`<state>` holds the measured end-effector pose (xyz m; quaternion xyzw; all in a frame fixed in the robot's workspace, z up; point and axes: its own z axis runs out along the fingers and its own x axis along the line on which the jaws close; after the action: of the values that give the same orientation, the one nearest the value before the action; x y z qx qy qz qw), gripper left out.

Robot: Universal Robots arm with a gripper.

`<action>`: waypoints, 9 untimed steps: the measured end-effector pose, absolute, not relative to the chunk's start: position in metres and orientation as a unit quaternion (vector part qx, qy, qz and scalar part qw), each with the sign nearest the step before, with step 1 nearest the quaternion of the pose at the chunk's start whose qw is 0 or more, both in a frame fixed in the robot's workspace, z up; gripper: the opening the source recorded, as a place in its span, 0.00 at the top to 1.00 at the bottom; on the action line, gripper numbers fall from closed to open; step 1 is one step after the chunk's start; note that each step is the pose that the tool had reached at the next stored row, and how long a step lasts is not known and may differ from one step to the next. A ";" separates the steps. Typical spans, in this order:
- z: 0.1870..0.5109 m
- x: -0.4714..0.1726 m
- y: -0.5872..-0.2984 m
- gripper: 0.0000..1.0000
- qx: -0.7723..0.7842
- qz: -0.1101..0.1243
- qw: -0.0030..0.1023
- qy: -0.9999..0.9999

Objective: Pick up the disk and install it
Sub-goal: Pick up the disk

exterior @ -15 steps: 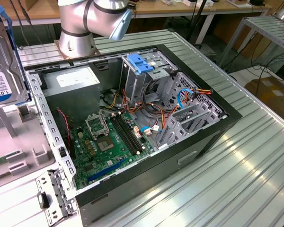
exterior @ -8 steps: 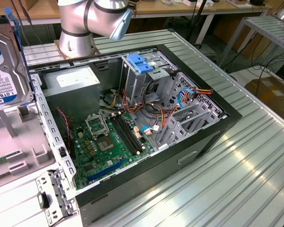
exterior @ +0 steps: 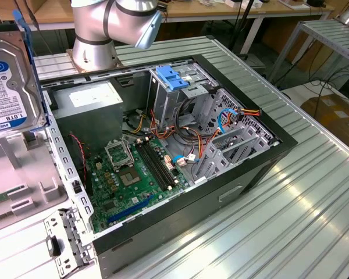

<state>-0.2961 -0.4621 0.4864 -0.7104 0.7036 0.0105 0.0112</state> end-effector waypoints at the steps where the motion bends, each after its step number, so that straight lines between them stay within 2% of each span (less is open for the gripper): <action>1: 0.486 -0.295 -0.463 0.64 -0.710 0.010 0.011 0.704; 9: 0.486 -0.289 -0.469 0.64 -0.710 0.010 0.011 0.704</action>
<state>-0.2885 -0.4688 0.4863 -0.7105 0.7036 0.0105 0.0112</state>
